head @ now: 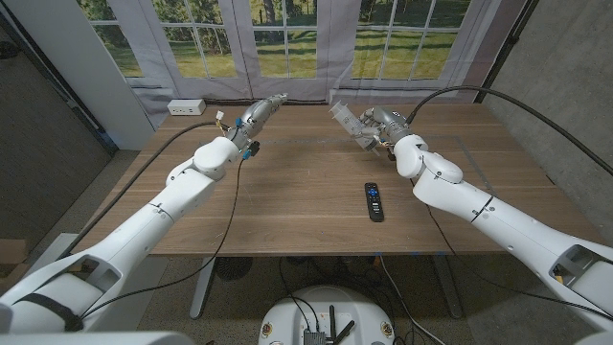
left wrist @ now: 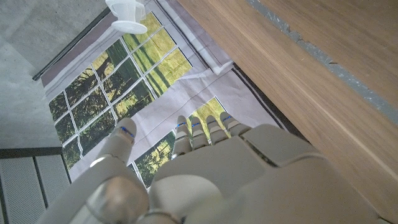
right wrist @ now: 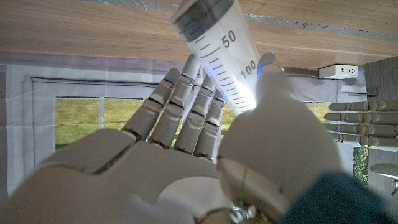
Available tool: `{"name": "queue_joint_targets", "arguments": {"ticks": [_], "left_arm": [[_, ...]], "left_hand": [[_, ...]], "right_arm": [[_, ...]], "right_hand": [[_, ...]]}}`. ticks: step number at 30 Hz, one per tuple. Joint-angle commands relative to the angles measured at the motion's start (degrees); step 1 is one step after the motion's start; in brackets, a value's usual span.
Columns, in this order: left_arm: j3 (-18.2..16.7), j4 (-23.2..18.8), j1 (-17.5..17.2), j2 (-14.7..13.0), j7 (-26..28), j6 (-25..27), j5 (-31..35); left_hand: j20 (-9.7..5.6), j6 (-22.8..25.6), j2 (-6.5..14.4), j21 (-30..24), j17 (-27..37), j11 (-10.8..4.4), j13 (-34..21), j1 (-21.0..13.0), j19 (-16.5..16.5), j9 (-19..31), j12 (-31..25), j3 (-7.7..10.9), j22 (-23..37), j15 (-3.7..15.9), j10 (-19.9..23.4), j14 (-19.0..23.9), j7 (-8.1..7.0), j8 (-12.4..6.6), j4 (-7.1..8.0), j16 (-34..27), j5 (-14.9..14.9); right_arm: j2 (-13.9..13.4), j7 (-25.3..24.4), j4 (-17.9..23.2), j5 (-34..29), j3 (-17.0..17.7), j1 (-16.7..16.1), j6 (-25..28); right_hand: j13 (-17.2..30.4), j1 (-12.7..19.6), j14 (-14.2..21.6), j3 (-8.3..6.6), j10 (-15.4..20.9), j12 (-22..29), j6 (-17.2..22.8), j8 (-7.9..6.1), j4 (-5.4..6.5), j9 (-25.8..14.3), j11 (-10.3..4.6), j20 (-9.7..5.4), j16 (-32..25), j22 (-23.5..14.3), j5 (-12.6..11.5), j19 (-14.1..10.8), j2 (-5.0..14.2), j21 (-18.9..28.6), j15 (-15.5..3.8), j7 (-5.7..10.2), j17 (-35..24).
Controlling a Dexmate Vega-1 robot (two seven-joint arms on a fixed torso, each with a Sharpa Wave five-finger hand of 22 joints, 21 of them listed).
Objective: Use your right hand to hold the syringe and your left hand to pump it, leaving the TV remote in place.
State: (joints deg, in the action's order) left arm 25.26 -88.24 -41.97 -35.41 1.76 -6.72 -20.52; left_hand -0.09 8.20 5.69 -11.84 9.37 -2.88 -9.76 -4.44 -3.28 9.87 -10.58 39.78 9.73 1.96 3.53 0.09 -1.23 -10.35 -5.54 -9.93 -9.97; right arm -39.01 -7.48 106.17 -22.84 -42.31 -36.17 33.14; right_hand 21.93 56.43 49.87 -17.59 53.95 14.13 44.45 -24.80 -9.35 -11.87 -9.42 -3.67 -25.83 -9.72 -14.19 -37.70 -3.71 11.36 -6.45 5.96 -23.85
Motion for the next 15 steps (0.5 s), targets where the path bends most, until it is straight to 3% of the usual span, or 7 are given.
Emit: {"name": "queue_joint_targets", "arguments": {"ticks": [1, 15], "left_arm": [[-2.7, 1.5, -3.9, 1.2, 2.6, -1.2, -6.1], [-3.4, 3.3, -6.3, 3.1, 6.0, -3.5, -7.9]], "left_hand": [[-0.25, -0.3, 3.9, -0.3, 0.2, -0.01, -0.3, 0.3, 0.5, 0.1, 0.1, -0.06, 0.2, 3.35, -0.6, -0.8, -0.06, 0.09, 0.06, 0.1, 0.0], [-0.89, -0.8, 4.2, -0.4, 0.2, -0.08, -0.3, 0.1, 2.0, 0.2, 0.5, -0.08, 0.1, 3.39, -2.4, -1.8, -0.42, 0.15, 0.15, 0.1, 0.0]], "right_arm": [[-0.8, 2.4, 0.7, -1.7, -2.1, 1.7, -0.1], [-1.7, 6.9, 0.1, -6.5, -4.7, 4.4, -3.0]], "right_hand": [[0.3, 7.6, -0.2, 0.23, 2.0, 0.1, 4.8, -0.14, 0.11, -0.3, -1.82, -3.77, 0.1, -0.1, -0.3, -0.5, 8.46, 0.1, -7.09, 4.4, -0.3], [0.3, 7.2, -0.3, 0.46, 2.0, -0.1, 4.8, 0.0, 0.19, -0.3, -1.86, -3.82, 0.4, -0.1, -0.3, -0.3, 8.45, 0.0, -7.02, 4.54, -0.5]]}}
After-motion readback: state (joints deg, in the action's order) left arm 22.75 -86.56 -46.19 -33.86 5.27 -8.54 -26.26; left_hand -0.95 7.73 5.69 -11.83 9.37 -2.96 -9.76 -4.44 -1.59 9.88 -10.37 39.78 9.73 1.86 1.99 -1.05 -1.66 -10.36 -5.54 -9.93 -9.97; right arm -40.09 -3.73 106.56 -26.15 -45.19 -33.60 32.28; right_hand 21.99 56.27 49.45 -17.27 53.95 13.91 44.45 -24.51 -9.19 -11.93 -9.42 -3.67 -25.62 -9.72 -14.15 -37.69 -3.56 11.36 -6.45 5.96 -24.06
